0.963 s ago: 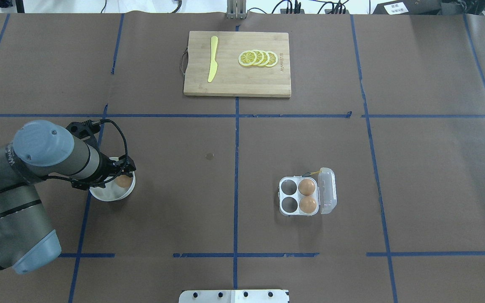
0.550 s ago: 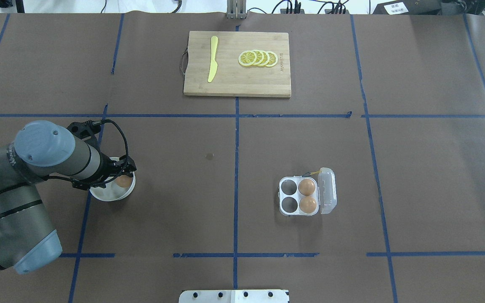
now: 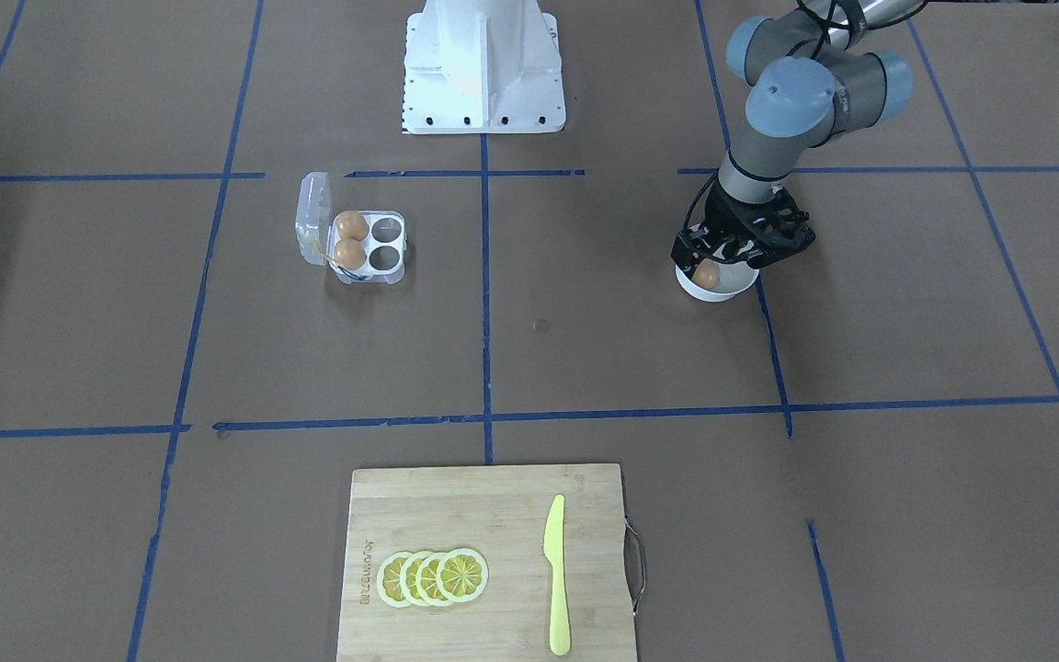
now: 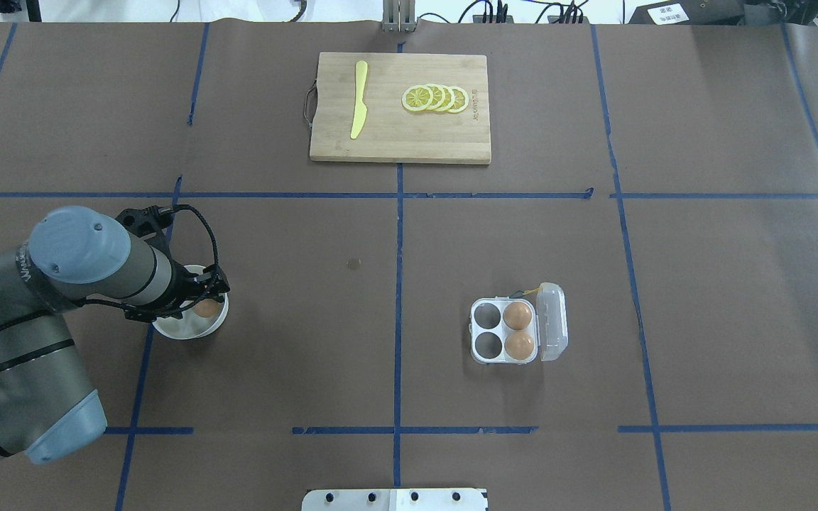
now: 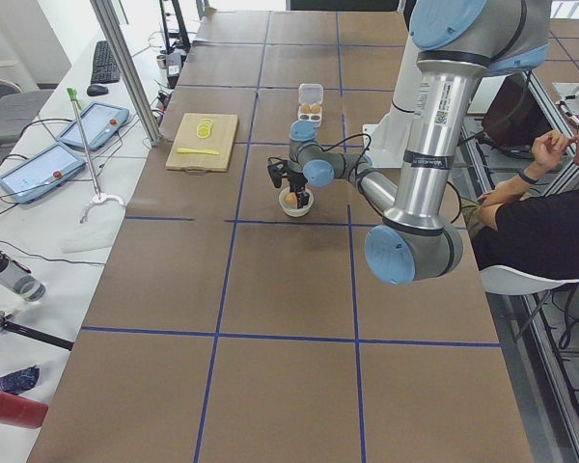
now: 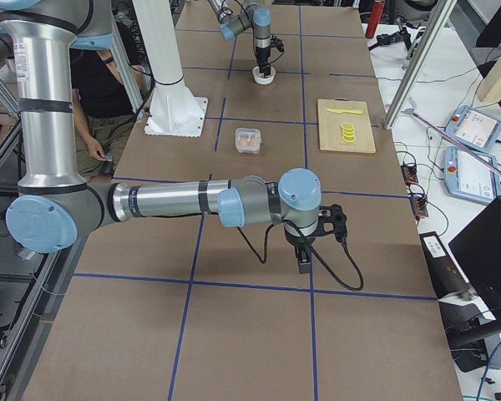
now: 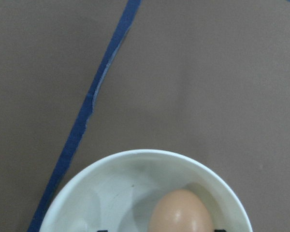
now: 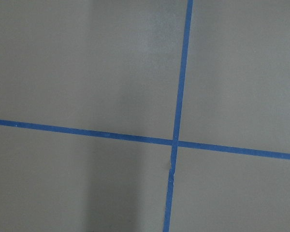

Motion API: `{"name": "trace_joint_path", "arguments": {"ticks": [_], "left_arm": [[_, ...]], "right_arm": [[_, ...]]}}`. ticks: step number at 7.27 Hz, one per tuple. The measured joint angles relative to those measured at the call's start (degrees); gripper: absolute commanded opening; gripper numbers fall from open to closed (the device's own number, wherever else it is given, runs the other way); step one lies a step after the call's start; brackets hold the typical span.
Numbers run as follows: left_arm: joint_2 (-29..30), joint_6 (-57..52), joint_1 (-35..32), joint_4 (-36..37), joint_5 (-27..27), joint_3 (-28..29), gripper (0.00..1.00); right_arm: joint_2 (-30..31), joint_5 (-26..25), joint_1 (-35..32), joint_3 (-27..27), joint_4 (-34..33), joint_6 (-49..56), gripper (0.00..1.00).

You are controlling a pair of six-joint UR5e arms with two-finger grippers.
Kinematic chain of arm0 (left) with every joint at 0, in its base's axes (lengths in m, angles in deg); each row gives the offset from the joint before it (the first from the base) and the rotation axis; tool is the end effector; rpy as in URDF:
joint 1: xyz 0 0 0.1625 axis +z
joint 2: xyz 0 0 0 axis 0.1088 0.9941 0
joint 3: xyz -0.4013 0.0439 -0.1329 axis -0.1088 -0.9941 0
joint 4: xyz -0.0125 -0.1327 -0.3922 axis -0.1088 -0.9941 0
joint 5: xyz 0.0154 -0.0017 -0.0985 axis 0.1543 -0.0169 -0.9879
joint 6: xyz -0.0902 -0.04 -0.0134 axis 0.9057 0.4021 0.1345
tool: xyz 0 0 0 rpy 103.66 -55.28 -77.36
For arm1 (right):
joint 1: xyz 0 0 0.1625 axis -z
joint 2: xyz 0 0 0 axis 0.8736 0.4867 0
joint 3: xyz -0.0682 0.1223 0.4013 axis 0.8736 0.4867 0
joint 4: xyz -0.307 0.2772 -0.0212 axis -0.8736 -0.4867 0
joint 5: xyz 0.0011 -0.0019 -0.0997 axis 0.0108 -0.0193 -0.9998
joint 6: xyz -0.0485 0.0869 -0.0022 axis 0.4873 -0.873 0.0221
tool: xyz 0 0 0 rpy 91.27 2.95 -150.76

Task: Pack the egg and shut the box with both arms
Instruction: 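Lower the left gripper into the bowl and close on the egg, then lift the egg with the left gripper and carry it to the carton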

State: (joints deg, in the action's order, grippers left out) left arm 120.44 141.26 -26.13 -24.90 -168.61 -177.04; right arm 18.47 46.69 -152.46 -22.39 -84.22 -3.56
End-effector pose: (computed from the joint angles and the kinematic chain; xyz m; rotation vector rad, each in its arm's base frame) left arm 0.4321 -0.3945 0.3987 -0.0838 0.8130 -0.4061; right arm 0.0749 -0.5039 0.5877 0.1876 -0.8097 -0.0419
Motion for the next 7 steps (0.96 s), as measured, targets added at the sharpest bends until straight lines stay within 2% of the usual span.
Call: {"name": "trace_joint_path", "arguments": {"ticks": [1,3,7], "left_arm": [[0.0,0.1,0.0,0.0,0.0,0.0,0.37],[0.0,0.2,0.0,0.1,0.0,-0.1,0.00],[-0.4,0.2,-0.5,0.1,0.1,-1.7,0.00]], "right_arm": [[-0.1,0.0,0.0,0.0,0.0,0.0,1.00],[-0.1,0.2,0.0,0.1,-0.1,0.0,1.00],[-0.1,0.3,0.0,0.3,-0.2,0.0,1.00]]}}
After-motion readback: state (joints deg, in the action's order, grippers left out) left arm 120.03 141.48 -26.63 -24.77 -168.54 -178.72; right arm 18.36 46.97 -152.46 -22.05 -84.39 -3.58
